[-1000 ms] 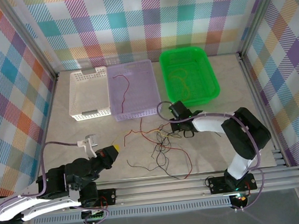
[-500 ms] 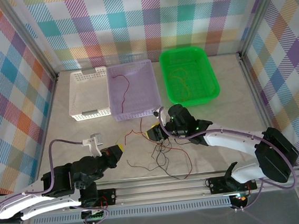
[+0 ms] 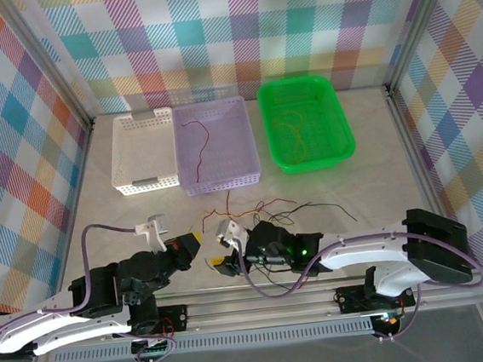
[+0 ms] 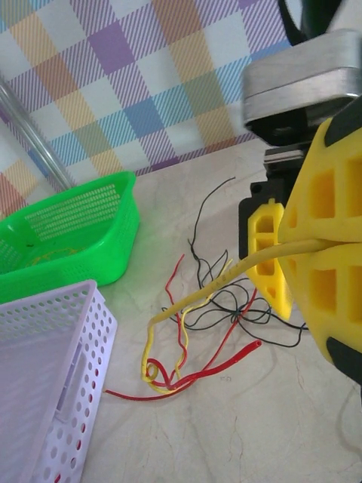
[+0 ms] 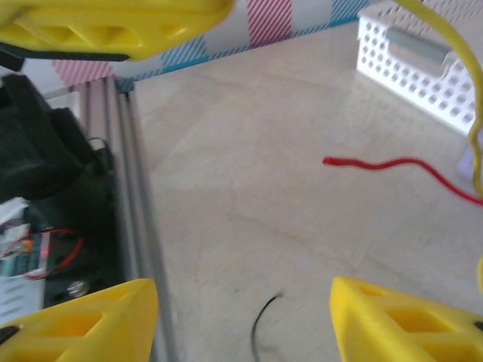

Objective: Untangle the cables

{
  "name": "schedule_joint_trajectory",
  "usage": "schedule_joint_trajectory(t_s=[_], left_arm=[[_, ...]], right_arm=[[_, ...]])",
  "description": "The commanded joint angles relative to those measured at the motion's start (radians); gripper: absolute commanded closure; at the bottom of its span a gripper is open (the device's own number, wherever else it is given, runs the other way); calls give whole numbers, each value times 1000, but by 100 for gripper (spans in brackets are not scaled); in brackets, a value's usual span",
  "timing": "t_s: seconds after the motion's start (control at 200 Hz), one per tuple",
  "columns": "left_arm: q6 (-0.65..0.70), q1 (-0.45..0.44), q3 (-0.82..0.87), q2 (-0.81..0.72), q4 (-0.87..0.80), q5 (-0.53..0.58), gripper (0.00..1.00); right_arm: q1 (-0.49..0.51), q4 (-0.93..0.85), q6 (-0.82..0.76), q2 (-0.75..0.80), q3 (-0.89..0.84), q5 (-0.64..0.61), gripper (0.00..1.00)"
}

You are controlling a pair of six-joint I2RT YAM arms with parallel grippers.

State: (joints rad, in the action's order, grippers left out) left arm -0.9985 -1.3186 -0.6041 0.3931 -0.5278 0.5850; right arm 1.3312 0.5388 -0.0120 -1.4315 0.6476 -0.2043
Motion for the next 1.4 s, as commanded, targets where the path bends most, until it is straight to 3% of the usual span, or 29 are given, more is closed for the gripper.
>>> schedule_joint_trajectory(t_s=[0.0,0.18,0.445,1.05,1.165,1.395], left_arm=[[8,9,-10,9,39,-4,100],[9,9,-10,15,44,-3,100],[10,9,-6,14,52,-5,100],[6,9,1,42,96,-18,100],[6,10,0,56,107,-24,100],[4,9,-6,37,89,-17,100]], right_arm=[[37,222,-175,-56,-17,-168,38],[75,404,-300,-154,-4,-325,37],[84,553,-390,-253,36,-437,39],[80,698,-486,-376,113,-535,48],[71,753,-508,-384,130,-557,54],[54,764,-506,-373,126,-575,86]])
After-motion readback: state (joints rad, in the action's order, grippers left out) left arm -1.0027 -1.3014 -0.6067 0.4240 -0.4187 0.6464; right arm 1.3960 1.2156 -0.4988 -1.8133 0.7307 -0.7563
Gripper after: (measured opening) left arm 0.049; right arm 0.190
